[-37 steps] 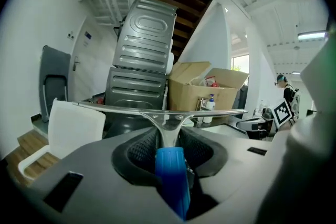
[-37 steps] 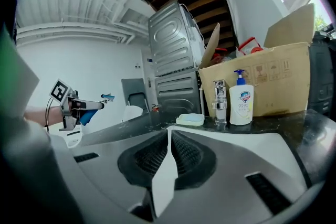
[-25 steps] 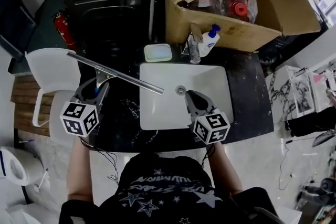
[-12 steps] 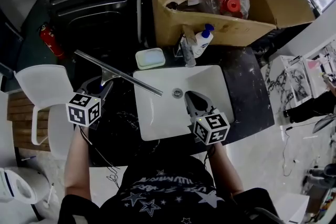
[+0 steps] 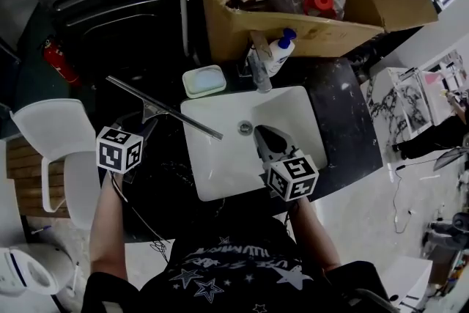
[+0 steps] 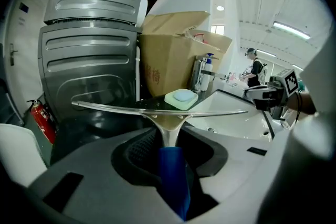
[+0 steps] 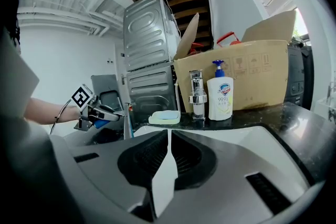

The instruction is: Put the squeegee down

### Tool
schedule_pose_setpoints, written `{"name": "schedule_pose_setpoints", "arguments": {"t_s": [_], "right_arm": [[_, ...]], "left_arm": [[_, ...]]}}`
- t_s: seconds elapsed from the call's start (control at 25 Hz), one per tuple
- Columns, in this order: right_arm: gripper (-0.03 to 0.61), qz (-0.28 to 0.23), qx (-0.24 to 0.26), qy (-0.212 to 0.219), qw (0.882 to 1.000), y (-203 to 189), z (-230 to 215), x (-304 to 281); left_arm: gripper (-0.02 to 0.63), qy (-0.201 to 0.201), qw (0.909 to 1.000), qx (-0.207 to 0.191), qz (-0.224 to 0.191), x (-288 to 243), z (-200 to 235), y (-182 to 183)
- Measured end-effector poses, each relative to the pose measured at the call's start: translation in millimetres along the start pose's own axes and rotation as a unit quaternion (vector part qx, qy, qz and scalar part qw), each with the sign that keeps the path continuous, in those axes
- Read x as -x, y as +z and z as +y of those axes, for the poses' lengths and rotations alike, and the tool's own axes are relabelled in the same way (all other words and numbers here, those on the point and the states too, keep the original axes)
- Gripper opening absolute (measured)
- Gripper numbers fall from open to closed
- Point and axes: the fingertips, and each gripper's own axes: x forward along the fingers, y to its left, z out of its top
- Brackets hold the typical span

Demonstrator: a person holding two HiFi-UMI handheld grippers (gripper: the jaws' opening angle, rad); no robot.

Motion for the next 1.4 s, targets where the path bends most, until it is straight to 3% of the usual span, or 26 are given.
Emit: {"name": "schedule_pose_setpoints", "arguments": {"t_s": [0.84,1.04,1.24,1.4], "right_arm": [[0.052,0.002,0.005,-0.004,1.000,0.1,7.4,8.1],[0.052,-0.001,0.004,0.000,1.000,-0.7,8.0,14.6],[0.052,-0.012,0.006,0.010,1.000,1.9,8.2,25.6],[0.052,-0.019,0.011,0.019,1.000,4.8,8.5,34.6]], "left_arm": [[0.147,0.003,0.9941,-0.002,0.109,-15.4,9.3,-27.1],[0.161,0.013,0.9948,-0.004,0.101,-14.2,10.1,-24.4],[0.267,0.050,0.9961,-0.012,0.072,1.5,10.3,-12.5],[0.293,0.082,0.9956,-0.009,0.044,21.2,8.3,-4.3]]}}
